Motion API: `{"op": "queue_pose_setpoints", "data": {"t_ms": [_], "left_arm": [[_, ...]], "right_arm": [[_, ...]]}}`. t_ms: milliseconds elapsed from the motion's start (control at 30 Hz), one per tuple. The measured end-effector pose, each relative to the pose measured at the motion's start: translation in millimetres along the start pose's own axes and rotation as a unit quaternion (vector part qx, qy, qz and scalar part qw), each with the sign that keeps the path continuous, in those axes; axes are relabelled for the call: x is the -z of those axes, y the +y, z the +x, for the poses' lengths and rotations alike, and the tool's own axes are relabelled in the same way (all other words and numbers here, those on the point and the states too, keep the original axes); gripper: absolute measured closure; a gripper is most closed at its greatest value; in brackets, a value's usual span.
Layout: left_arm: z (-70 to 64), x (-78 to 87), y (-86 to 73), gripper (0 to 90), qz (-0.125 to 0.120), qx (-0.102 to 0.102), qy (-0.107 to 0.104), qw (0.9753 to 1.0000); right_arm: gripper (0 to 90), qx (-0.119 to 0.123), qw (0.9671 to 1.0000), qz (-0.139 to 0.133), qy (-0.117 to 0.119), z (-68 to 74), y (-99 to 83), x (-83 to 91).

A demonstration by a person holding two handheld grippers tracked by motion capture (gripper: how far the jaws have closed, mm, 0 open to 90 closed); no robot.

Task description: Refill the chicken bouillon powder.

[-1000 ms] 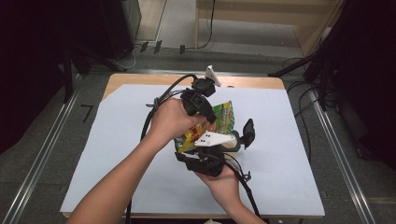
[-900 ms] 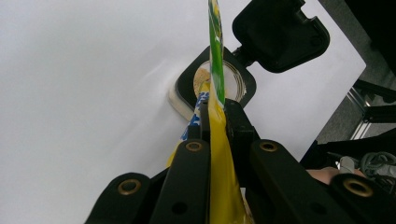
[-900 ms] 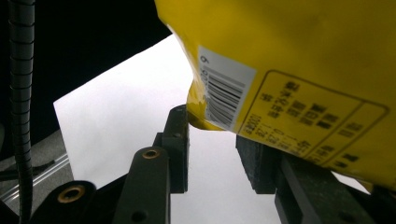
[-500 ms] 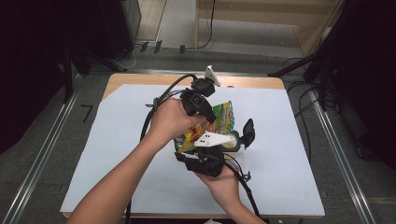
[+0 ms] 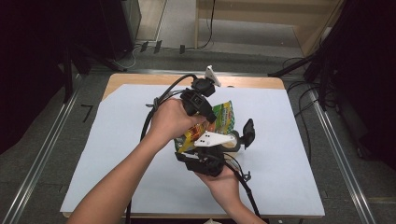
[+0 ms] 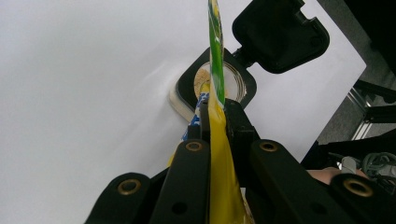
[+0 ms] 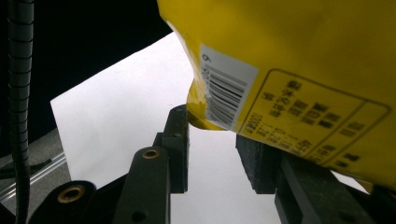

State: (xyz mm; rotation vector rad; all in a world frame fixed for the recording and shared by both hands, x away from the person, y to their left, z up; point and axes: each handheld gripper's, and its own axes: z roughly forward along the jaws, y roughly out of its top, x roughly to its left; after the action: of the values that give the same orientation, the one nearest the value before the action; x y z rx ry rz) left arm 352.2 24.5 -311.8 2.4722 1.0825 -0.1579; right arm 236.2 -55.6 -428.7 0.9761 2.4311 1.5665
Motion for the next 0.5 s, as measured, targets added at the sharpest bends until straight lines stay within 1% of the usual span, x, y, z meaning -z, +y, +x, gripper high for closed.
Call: {"op": "queue_pose_setpoints", "data": {"t_ms": [500], "left_arm": [[1.3,-1.0,0.1,89.2,0.002,0.0,-0.002,1.0]], "right_arm": [[66.7,-0.001,1.0,0.001,0.001,0.4,-0.5,-0.3]]}}
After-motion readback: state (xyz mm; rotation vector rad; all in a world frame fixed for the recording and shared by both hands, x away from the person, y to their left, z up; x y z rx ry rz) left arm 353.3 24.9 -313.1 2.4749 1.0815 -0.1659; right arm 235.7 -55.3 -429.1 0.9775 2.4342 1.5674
